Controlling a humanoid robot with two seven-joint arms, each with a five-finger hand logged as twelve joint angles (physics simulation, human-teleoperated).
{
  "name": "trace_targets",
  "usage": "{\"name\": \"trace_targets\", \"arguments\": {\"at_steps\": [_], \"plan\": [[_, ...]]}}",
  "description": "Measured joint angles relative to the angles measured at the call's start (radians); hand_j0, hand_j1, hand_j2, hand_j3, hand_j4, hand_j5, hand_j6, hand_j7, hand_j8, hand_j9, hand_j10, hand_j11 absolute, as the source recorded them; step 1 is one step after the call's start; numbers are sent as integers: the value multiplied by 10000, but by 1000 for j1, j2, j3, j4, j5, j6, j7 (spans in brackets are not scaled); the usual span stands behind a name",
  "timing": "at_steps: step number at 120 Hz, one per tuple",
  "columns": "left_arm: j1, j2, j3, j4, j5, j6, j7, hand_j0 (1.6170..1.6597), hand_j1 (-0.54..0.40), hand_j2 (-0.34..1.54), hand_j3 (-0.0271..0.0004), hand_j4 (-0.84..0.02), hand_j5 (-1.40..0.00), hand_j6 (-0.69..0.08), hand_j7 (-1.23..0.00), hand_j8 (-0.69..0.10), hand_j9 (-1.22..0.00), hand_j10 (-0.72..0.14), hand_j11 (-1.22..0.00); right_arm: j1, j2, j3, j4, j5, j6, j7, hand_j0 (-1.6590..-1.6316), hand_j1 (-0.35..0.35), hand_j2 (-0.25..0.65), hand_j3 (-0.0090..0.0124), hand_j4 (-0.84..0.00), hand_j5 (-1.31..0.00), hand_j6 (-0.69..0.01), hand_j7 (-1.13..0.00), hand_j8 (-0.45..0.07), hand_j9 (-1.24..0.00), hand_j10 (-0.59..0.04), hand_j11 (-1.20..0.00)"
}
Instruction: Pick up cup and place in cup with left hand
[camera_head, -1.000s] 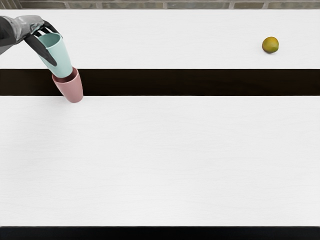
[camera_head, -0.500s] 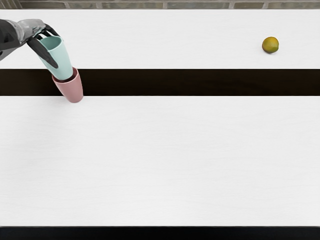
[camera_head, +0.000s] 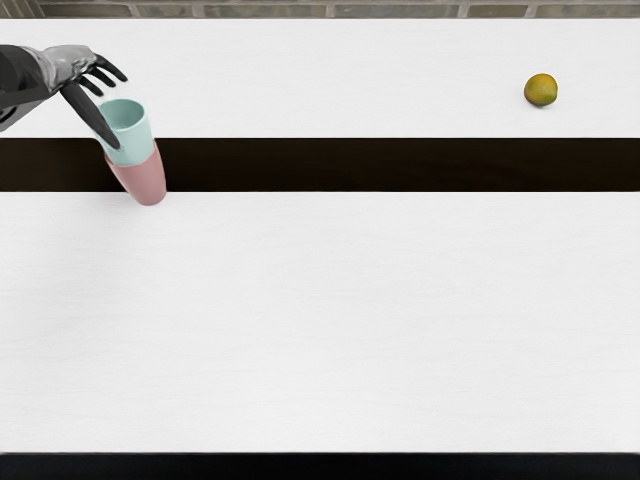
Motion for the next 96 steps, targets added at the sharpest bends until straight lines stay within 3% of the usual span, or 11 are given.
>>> {"name": "trace_targets", "arguments": {"at_steps": [40,96], "plan": [[0,-30,-2,0,-13,0,0,16577,2558,248,0,-797,-1108,-662,-1080,-719,-1090,-845,-1094,0,0,0,0,0,0,0,-16581,-3489,-2,0,0,1,6,0,4,0,3,0],[-23,-199,0,-1,-19,-19,0,16580,3261,62,0,-230,-274,-226,-270,-228,-269,-230,-269,0,0,0,0,0,0,0,-16581,-3489,-3,0,-1,0,5,0,3,0,2,0]]}}
